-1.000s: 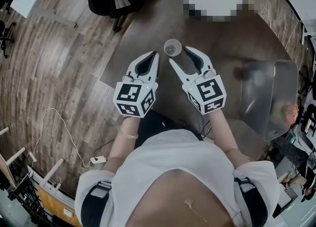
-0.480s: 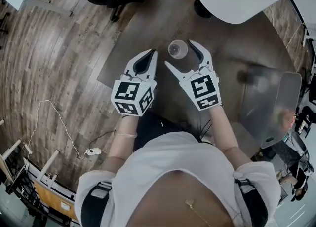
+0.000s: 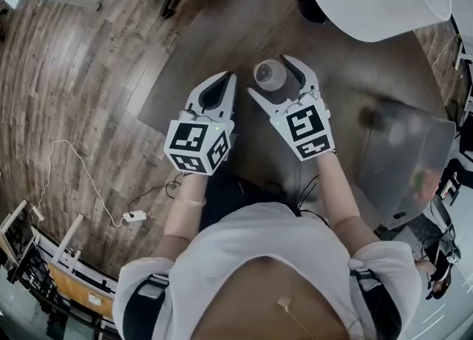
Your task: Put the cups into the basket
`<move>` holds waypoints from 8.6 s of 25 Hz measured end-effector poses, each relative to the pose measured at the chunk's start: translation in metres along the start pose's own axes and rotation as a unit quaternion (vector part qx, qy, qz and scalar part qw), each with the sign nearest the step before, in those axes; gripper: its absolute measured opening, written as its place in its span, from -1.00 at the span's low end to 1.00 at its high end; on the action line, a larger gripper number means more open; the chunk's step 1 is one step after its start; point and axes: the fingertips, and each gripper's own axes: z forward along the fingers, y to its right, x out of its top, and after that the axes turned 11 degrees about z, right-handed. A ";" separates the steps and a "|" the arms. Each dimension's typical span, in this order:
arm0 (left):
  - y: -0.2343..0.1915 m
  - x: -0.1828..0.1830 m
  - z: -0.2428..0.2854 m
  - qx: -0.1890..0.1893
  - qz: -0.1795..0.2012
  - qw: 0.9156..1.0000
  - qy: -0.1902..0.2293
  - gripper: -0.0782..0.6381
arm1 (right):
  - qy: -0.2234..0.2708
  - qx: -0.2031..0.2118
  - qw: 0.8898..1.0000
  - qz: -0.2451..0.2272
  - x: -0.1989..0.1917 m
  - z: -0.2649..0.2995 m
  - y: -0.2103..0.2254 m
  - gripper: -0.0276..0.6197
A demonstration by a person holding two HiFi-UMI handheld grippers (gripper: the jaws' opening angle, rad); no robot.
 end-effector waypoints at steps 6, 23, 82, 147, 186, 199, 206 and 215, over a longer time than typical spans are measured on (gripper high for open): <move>-0.003 -0.010 -0.006 0.004 -0.014 1.000 -0.005 -0.75 | -0.011 -0.004 1.000 0.010 -0.006 0.007 0.000 0.20; 0.001 -0.010 0.001 -0.001 0.008 1.000 -0.004 -0.75 | 0.002 -0.022 0.999 0.041 0.000 0.009 0.016 0.15; 0.330 -0.001 0.003 -0.325 0.241 0.914 -0.035 -0.75 | 0.080 -0.255 0.947 0.180 -0.120 -0.303 0.036 0.14; 0.461 0.010 0.058 -0.322 0.251 0.912 -0.025 -0.75 | 0.030 -0.150 0.980 0.126 -0.208 -0.430 0.203 0.14; 0.435 -0.003 0.085 -0.315 0.214 0.923 -0.042 -0.75 | -0.030 -0.127 0.983 0.131 -0.300 -0.327 0.248 0.15; 0.438 -0.005 0.079 -0.319 0.210 0.923 -0.040 -0.75 | -0.054 -0.113 0.983 0.132 -0.303 -0.329 0.241 0.37; 0.436 0.000 0.070 -0.322 0.213 0.922 -0.036 -0.75 | -0.048 -0.125 0.983 0.129 -0.282 -0.359 0.229 0.39; 0.440 0.009 0.050 -0.334 0.231 0.914 -0.023 -0.75 | 0.021 -0.229 0.966 0.114 -0.240 -0.429 0.230 0.38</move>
